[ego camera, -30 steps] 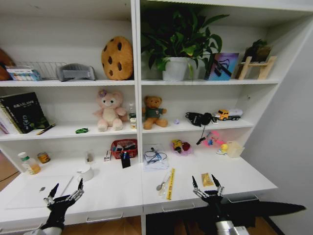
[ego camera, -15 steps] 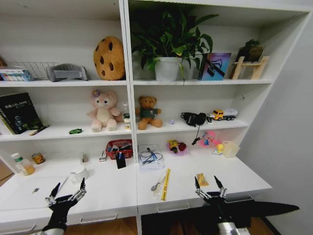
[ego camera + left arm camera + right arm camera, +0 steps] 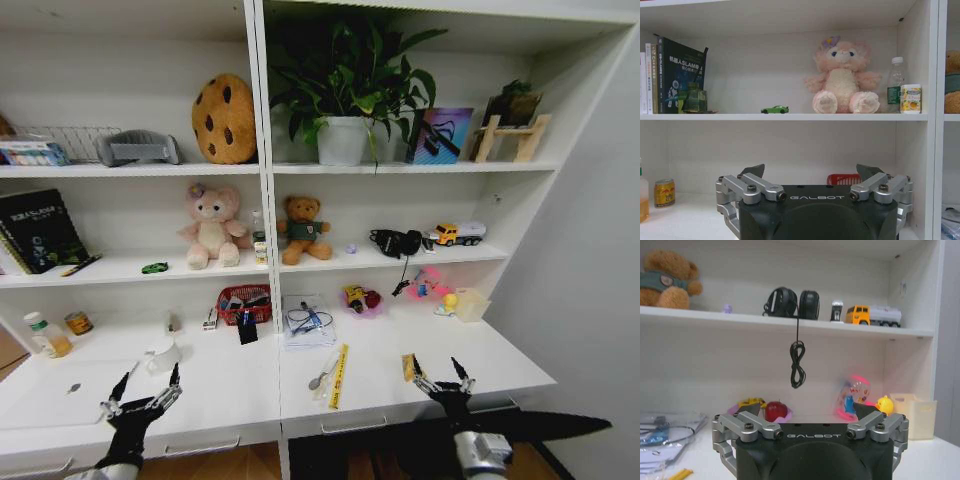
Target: Organize the objects on the table.
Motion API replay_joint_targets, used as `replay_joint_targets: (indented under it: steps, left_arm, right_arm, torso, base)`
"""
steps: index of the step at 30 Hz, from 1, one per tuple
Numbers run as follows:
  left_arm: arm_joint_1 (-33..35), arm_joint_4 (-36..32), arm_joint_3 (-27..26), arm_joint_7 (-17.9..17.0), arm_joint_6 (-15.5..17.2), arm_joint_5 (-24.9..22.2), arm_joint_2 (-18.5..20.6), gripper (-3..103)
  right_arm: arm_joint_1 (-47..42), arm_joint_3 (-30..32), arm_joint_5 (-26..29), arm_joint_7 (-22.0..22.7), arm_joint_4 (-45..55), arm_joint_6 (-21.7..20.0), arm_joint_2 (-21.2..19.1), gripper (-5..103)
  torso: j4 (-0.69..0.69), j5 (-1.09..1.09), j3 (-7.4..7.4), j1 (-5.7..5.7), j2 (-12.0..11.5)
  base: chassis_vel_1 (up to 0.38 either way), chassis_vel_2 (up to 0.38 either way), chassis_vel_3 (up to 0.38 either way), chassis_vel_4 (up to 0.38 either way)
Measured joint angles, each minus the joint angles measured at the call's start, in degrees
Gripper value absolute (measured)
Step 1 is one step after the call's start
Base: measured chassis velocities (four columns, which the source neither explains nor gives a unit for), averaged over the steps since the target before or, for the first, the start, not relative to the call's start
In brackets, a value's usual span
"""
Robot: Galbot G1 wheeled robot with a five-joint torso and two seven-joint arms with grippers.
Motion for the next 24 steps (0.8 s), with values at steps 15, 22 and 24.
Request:
replay_joint_targets:
  steps: [15,22,24]
  left_arm:
    - [0.4,-0.6,0.1,-0.2,0.2,0.3,-0.4,100]
    - [0.5,-1.0,0.0,-0.3,0.4,0.4,-0.4,100]
    - [0.5,-1.0,0.0,-0.4,0.5,0.5,-0.3,100]
  right_arm:
    - [10.7,-6.0,4.9,1.3,-10.2,-3.6,-3.5,100]
    - [15.6,-9.6,6.4,1.5,-17.2,-4.3,-4.9,100]
    - [17.6,-11.6,6.8,1.5,-20.0,-4.3,-5.6,100]
  torso:
    - [0.01,0.00,0.00,0.00,0.0]
    - [0.01,0.00,0.00,0.00,0.0]
    - [0.00,0.00,0.01,0.00,0.0]
  base:
    - [0.000,0.000,0.000,0.000]
    - [0.000,0.000,0.000,0.000]
    - [0.000,0.000,0.000,0.000]
